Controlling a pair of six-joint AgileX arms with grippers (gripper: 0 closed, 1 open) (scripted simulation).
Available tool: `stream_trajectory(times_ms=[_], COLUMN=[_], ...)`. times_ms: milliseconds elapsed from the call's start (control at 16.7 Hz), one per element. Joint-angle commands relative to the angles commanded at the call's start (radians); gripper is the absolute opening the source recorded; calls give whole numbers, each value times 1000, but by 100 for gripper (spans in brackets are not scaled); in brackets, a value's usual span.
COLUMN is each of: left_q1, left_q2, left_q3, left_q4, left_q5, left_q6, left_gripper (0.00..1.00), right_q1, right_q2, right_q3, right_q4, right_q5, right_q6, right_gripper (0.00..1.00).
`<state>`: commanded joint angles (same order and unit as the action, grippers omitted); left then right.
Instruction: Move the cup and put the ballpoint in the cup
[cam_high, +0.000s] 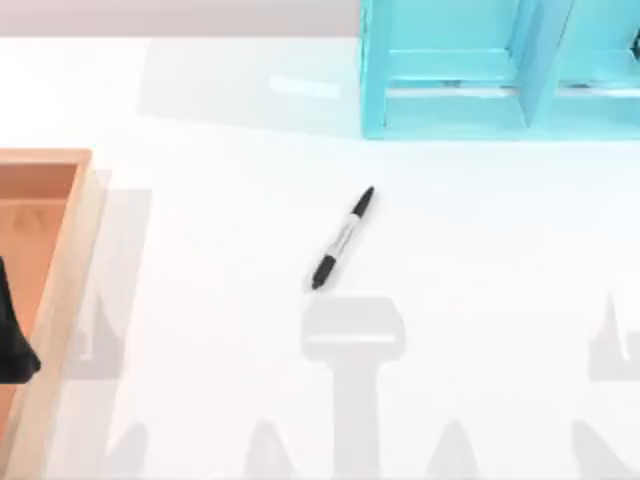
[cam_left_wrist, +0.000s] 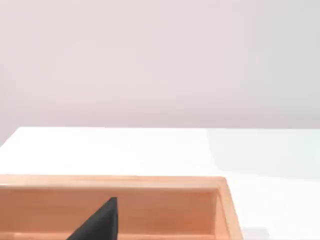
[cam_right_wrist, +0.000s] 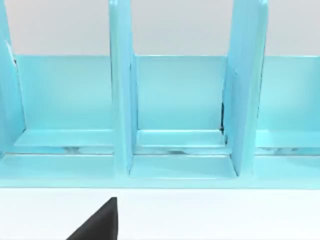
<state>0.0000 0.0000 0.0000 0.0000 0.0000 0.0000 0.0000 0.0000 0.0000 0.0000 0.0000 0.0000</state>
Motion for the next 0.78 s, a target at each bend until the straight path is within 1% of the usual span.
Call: stream_trajectory(times_ms=[180,360,540,780], left_q1=[0,7,27,66], left_q2=[10,103,288,621], left_q3=[9,90,253,539], left_q4=[-8,-85,-226,-466], left_q5=[1,6,7,4], left_q6=[1,14,40,88], left_gripper=[100,100,100,100], right_q1=[0,0,0,0], right_q2=[0,0,0,0], right_q3=[0,0,0,0], right_q4=[0,0,0,0], right_q5=[0,0,0,0], right_q6=[0,0,0,0], right_gripper=[100,100,100,100])
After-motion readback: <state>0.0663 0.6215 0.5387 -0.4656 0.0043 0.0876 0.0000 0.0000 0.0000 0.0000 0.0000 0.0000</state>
